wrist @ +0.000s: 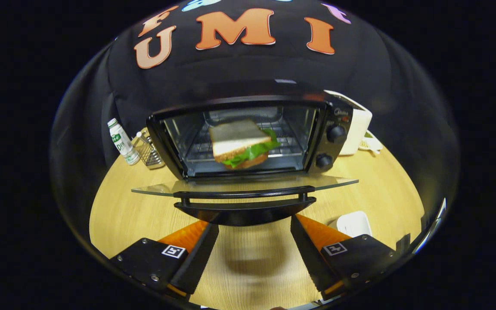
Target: Open the toaster oven, put the food inside, and close the toaster oven door.
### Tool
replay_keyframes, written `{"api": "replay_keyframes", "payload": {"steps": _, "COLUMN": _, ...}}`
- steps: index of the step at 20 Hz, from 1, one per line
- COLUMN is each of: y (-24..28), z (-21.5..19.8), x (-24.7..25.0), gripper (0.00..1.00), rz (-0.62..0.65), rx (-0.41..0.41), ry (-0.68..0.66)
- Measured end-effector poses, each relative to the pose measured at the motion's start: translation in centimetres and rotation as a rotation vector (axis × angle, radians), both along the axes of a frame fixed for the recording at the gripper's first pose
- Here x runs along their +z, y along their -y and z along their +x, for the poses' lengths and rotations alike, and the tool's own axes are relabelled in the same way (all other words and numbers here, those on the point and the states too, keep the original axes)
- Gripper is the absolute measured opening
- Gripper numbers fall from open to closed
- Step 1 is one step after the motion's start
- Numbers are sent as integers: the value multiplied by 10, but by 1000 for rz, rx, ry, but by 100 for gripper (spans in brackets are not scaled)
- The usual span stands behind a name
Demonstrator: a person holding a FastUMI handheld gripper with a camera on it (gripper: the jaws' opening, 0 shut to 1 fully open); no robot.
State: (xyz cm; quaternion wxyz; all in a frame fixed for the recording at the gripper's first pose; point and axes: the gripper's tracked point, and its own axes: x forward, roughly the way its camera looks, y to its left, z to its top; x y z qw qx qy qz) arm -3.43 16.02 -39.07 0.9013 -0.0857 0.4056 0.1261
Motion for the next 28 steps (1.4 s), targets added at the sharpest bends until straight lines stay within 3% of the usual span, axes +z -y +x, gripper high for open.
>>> {"api": "replay_keyframes", "payload": {"steps": 13, "y": -39, "z": 85, "x": 55, "gripper": 100, "rz": 21, "rx": 45, "ry": 249}}
{"api": "replay_keyframes", "payload": {"steps": 20, "y": -41, "z": 91, "x": 79, "gripper": 100, "rz": 54, "rx": 48, "ry": 280}}
{"api": "replay_keyframes", "payload": {"steps": 24, "y": -24, "z": 108, "x": 129, "gripper": 99, "rz": 22, "rx": 44, "ry": 371}}
{"api": "replay_keyframes", "payload": {"steps": 28, "y": -11, "z": 131, "x": 217, "gripper": 100, "rz": 49, "rx": 23, "ry": 502}}
